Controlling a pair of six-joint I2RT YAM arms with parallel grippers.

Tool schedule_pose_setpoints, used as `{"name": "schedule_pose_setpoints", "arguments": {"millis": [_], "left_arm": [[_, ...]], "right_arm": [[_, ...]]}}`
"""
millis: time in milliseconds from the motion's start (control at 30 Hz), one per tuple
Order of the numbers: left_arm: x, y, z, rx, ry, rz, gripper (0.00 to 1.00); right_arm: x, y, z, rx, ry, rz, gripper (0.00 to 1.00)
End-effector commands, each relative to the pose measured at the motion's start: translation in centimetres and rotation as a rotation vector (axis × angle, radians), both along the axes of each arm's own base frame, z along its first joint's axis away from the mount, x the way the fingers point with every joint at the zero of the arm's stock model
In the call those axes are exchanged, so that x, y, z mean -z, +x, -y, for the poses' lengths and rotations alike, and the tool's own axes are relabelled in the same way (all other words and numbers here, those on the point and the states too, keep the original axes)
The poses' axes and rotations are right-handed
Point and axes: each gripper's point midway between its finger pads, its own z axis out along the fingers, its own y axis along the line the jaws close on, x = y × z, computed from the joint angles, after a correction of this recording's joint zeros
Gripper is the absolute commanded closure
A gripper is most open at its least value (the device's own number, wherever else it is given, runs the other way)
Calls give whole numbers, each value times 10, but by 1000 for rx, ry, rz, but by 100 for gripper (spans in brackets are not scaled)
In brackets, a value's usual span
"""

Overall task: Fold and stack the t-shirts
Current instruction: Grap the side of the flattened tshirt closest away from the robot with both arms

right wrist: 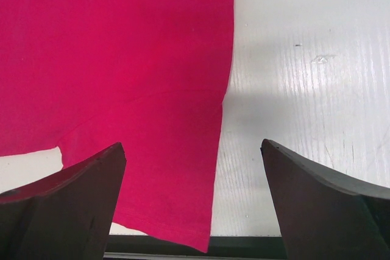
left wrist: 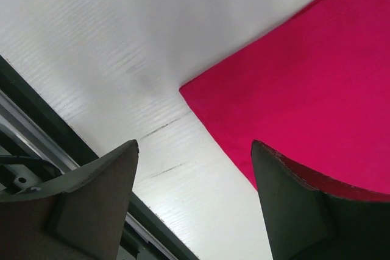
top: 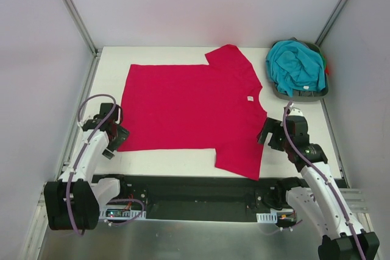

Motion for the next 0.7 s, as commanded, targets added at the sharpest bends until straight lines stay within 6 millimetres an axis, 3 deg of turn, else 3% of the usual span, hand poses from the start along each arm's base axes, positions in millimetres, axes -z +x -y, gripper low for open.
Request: {"name": "schedule_pose_setpoints", "arguments": {"millis": [0, 167, 667], "left_arm": [[2, 22, -4, -19, -7, 24, 28], [21, 23, -4, -46, -31, -52, 42], [50, 9, -4, -97, -49, -151, 54]], "right_arm": [[0, -4, -1, 3, 14, -13, 4], [3, -6, 8, 18, -38, -34, 4], [11, -8, 17, 49, -84, -76, 4]]}}
